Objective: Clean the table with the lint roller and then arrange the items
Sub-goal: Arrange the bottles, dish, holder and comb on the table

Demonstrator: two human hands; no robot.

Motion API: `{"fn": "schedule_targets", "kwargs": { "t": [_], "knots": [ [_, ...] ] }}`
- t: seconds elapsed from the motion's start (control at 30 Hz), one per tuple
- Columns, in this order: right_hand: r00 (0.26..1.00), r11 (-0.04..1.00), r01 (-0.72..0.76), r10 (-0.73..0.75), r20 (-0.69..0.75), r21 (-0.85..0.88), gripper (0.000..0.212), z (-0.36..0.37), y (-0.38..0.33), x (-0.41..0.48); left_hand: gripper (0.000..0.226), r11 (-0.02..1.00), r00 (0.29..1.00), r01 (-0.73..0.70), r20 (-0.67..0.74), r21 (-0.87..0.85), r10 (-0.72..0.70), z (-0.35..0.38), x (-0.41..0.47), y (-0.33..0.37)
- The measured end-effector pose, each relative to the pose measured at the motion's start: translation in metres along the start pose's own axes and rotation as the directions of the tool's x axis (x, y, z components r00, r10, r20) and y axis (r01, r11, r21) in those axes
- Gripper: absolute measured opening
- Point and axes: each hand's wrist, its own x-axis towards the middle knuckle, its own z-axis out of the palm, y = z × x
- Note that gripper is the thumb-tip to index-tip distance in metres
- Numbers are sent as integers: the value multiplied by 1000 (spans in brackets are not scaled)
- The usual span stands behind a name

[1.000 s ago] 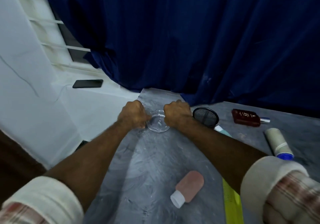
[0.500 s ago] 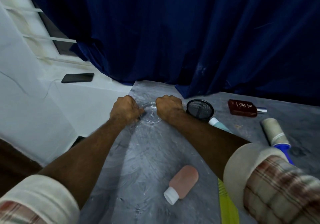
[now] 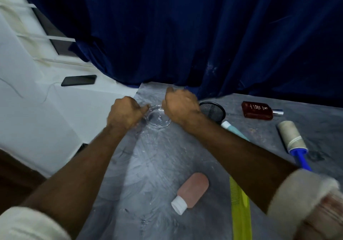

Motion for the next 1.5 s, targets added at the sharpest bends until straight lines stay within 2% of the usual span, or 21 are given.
{"fn": "schedule_targets", "kwargs": {
  "t": [0.1,0.17,0.2,0.27,0.33,0.47,0.57,0.8,0.93,1.0,1.17,1.4,1.5],
  "knots": [
    [966,986,26,18,-259,164,24,-35,26,-27,28,978,985,-113,-152,-177,87,-1,-25,9],
    [920,948,1,124,-372,319,17,-52,56,-50,12,906,969,-241,-138,-349,205,11,-47,25],
    [901,921,-12,179,-395,389,14,-55,73,-62,13,852,956,-292,-113,-435,270,22,-59,35],
    [883,861,-96,305,-356,499,22,-51,103,-82,28,770,925,-356,-84,-530,370,42,-77,54],
    [891,801,-226,401,-215,555,41,-37,121,-98,41,761,915,-367,-58,-536,400,60,-86,69],
    [937,719,-297,348,44,629,62,-6,130,-116,67,784,920,-271,90,-558,382,86,-91,84],
    [934,628,-314,341,111,712,64,4,128,-121,74,789,918,-255,117,-558,380,94,-96,89],
    [949,518,-194,313,26,833,63,0,103,-133,68,744,941,-317,-93,-588,326,82,-110,74],
    [979,382,-146,191,76,913,64,-12,75,-134,68,748,935,-355,-225,-561,274,58,-128,42],
    [985,348,-152,135,111,925,65,-11,57,-132,67,770,934,-350,-258,-533,246,46,-135,22],
    [985,317,-168,28,168,933,66,5,19,-124,69,822,945,-286,-288,-493,156,34,-145,-22],
    [986,418,-138,-29,165,898,71,14,1,-114,71,839,947,-236,-312,-490,84,36,-150,-43],
    [986,429,-130,-40,162,894,70,15,-1,-113,69,844,945,-231,-320,-484,75,38,-150,-46]
  ]
}}
